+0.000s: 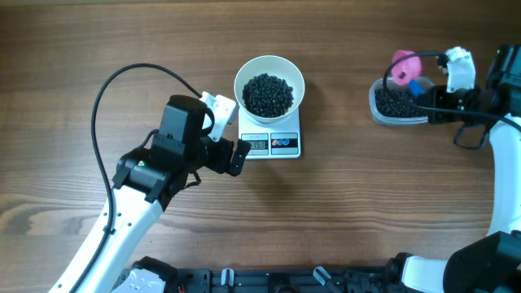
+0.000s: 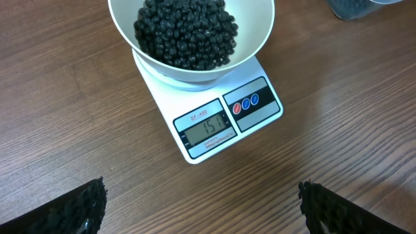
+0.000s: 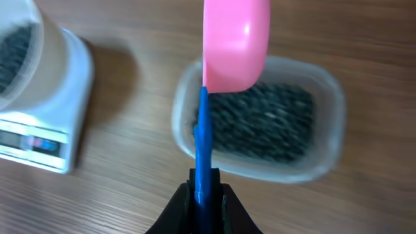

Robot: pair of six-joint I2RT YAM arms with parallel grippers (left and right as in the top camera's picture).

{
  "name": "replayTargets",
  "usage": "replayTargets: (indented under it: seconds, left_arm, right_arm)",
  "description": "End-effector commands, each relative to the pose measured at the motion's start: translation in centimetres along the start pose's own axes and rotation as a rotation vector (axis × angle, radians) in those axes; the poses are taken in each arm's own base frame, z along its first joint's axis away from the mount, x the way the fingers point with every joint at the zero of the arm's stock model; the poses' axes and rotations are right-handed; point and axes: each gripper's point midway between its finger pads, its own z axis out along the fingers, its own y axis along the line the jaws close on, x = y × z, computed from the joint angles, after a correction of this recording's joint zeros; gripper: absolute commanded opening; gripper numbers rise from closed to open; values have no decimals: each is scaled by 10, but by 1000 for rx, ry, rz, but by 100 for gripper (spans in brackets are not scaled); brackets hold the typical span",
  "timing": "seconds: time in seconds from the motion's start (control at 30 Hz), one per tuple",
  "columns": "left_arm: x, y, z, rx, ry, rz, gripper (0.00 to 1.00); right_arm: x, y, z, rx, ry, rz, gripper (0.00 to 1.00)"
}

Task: Scoop item into bowl and weigh 150g on scale
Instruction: 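Carry the empty scoop with the right gripper back to the bean tub, then scoop black beans from the tub with the right gripper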

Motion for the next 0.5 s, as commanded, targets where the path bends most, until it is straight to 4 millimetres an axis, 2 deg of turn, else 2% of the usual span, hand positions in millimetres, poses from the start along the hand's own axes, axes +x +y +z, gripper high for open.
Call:
replayTargets:
  seconds: [0.0, 0.13, 0.27, 0.47]
  left_arm:
    - [2, -4, 2, 19, 7, 4, 100]
    - [2, -4, 2, 19, 7, 4, 100]
    - [2, -4, 2, 19, 7, 4, 100]
    - [2, -4, 2, 19, 7, 4, 100]
  right_arm:
    - [14, -24, -10, 163, 94, -198, 4]
    - [25, -41, -15, 281, 192, -285, 4]
    - [27, -59, -23, 440, 269, -319, 4]
    - [15, -53, -22, 507, 279, -385, 4]
